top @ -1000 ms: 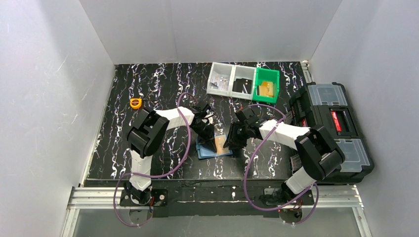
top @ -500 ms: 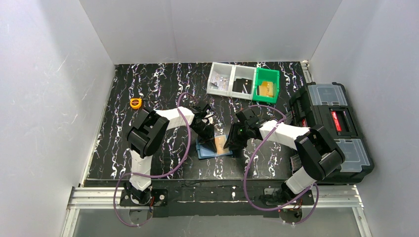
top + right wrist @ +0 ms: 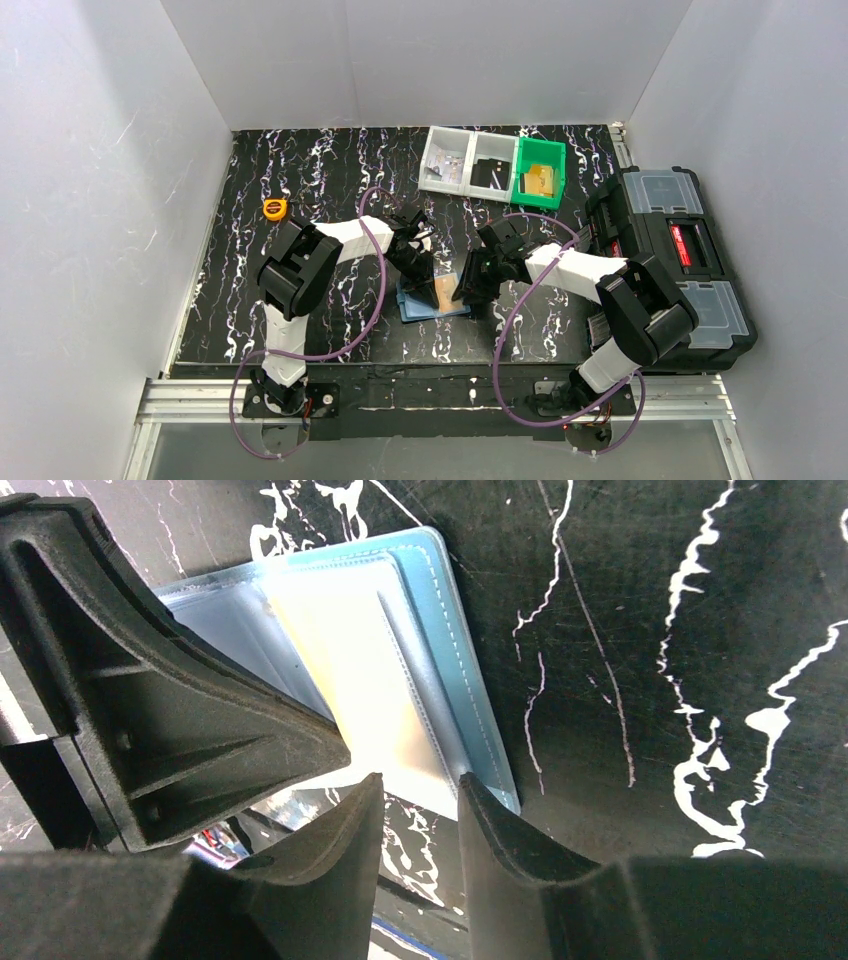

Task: Take the credit cards out of the card holder
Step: Remove the credit card from the card holder.

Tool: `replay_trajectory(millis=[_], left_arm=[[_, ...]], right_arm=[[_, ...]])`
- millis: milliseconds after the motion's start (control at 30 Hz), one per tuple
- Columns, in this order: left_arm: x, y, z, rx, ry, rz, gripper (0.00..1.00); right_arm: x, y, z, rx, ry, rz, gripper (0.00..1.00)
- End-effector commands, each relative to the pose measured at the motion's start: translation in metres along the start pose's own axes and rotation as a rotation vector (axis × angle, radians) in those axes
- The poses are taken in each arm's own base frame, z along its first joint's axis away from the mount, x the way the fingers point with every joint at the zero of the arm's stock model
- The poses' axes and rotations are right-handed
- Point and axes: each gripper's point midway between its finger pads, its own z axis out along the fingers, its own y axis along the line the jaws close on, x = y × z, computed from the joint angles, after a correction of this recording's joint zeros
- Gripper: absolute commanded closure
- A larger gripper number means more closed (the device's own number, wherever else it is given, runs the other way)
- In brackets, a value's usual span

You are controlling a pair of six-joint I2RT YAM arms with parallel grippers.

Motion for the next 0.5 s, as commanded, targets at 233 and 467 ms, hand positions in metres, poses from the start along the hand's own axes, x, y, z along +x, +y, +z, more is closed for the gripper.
replay_trajectory(millis=[233,467], left_arm=[[0.007,0.046,0.013,-0.193,0.020,-0.016,1.00],[0.006,0.044,0.011,-0.186,0.018,-0.006,1.00]], right_arm=[[0.002,0.026,0.000,-0.098,0.036,-0.029,0.59],[0.000,0.030,-0.002,-0.108,0.032,-0.020,0.70]])
